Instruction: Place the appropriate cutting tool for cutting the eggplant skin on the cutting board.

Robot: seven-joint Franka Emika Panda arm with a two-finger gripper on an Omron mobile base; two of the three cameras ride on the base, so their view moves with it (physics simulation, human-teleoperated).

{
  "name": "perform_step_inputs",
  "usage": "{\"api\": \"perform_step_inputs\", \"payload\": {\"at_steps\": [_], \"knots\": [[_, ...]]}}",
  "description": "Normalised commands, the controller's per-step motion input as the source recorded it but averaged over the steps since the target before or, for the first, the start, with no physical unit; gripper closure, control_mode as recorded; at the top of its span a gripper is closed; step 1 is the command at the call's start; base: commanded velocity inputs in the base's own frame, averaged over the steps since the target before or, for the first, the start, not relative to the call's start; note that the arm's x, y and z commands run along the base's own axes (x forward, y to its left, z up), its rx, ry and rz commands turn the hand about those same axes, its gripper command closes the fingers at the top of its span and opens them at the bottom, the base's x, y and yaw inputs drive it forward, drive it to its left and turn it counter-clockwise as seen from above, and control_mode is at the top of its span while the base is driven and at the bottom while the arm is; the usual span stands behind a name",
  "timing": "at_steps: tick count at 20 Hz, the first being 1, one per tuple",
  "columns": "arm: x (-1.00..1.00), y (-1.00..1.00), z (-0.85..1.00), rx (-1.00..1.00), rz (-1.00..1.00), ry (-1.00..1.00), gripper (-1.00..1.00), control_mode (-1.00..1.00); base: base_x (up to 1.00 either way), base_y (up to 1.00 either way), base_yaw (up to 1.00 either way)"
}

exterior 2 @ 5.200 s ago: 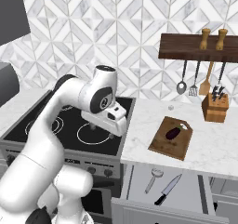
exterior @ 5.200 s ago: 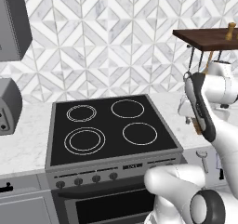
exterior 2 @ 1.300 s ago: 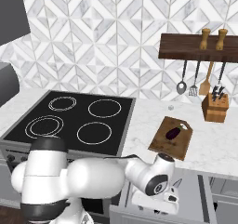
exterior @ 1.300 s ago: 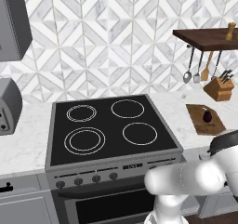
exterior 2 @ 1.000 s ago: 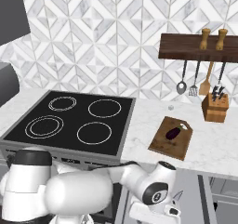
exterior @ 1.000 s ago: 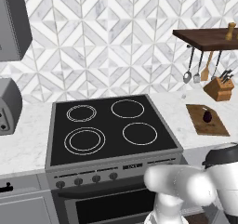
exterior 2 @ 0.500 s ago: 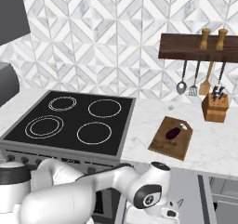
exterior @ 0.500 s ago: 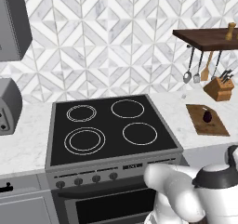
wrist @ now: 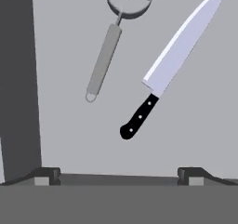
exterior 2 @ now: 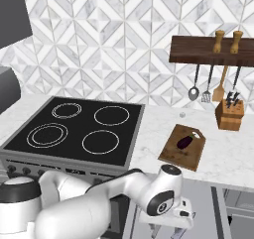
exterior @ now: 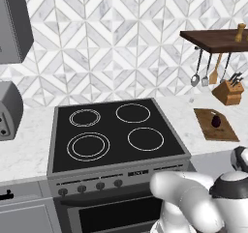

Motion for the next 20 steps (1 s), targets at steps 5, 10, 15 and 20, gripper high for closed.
{"api": "perform_step_inputs", "payload": {"at_steps": [5, 10, 15, 20], "knots": [[0.51, -0.02, -0.07, 0.02, -0.03, -0.15, -1.00, -1.00, 0.00, 0.00, 0.00], [0.10, 0.01, -0.41, 0.06, -0.12, 0.00, -1.00, -1.00, 0.00, 0.00, 0.00], [0.19, 0.00, -0.32, 0.01, -0.29, 0.00, -1.00, -1.00, 0.00, 0.00, 0.00], [0.34, 0.06, -0.27, 0.00, -0.26, 0.00, -1.00, -1.00, 0.00, 0.00, 0.00]]}}
